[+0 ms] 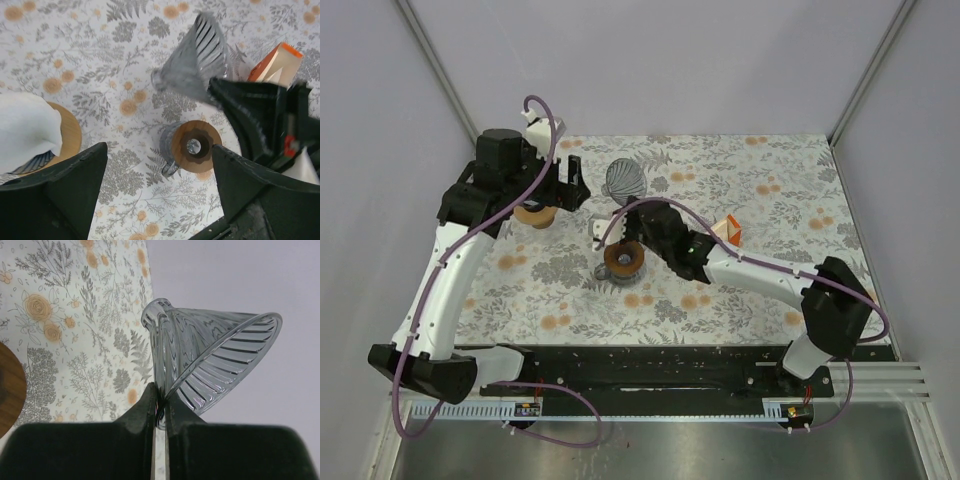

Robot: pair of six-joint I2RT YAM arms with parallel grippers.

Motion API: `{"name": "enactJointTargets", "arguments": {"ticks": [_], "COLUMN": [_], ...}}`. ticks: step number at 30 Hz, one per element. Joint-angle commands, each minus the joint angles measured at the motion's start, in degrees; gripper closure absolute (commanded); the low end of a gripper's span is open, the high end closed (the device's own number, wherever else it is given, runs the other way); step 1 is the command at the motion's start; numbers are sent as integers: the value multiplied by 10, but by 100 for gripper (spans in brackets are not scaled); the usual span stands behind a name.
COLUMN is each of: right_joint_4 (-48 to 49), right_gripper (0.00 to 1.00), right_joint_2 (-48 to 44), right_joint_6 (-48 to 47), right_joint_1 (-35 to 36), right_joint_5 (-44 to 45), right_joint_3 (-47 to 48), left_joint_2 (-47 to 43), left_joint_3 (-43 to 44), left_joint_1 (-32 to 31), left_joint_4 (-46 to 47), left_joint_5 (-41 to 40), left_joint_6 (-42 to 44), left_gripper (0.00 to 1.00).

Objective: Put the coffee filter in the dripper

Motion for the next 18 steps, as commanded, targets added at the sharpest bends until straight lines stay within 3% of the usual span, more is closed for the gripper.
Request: {"name": "enactJointTargets", "arguments": {"ticks": [1,8,18], "right_joint_4": [77,168,193], "right_gripper": [100,100,100], "right_joint_2": [-6,32,42], "right_joint_6": [-197,-342,-395], "right_joint_1": [57,116,161], "right_joint_5": [119,225,249], "right_joint_3": [-21,-32,-33], "left_joint_2": [-25,-28,-5], "left_joint_3": [60,21,-34], "left_joint_1": [3,2,-48], "left_joint_4": [13,20,36], "left_joint_5": [6,-7,-74], "left_joint_6": [4,26,52], "left_gripper": [10,9,15]}}
